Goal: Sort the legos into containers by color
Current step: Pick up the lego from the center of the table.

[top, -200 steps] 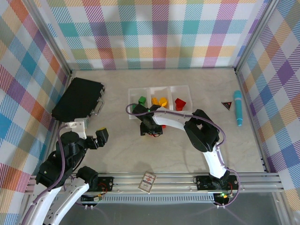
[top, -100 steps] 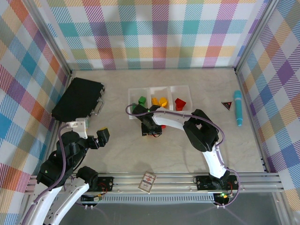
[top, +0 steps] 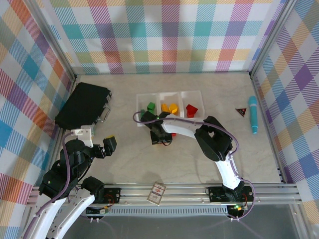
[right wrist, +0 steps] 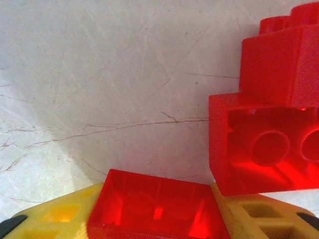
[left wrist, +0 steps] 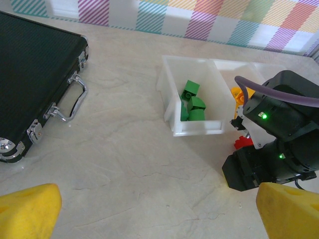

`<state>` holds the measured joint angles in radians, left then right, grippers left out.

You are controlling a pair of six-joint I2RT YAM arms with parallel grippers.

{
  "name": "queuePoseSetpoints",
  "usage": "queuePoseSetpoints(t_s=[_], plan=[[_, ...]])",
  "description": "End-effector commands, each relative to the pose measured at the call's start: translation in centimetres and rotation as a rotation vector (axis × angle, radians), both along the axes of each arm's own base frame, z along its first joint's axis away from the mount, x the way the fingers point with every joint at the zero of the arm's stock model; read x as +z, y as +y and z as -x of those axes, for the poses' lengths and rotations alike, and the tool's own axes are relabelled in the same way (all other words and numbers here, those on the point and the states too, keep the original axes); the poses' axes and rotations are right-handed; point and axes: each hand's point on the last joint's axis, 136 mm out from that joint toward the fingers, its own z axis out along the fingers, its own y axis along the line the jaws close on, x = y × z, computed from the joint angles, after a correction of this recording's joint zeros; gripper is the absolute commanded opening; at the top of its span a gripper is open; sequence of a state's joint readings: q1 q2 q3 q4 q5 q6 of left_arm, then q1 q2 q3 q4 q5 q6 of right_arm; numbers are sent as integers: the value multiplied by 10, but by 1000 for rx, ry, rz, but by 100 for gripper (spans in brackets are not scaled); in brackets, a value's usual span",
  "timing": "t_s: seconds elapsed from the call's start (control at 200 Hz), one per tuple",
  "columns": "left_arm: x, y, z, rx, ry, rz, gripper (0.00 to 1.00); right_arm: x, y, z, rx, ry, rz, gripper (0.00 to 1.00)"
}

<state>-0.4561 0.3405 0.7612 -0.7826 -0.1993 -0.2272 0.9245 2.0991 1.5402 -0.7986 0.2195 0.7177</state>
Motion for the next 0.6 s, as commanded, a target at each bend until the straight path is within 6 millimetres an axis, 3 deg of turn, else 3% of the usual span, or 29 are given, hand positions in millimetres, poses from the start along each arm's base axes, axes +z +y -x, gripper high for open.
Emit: queuePoseSetpoints(t_s=[0.0, 0.245, 0.595], plan=[[1, -1, -2, -6, -11, -2, 100, -3, -5, -1, 14, -12, 40, 50], [0, 1, -2, 8, -7, -4, 100, 4, -6, -2, 46, -31, 41, 42], [-1, 3, -3, 22, 4, -8, 100, 36, -6, -8, 73, -94, 9, 38]])
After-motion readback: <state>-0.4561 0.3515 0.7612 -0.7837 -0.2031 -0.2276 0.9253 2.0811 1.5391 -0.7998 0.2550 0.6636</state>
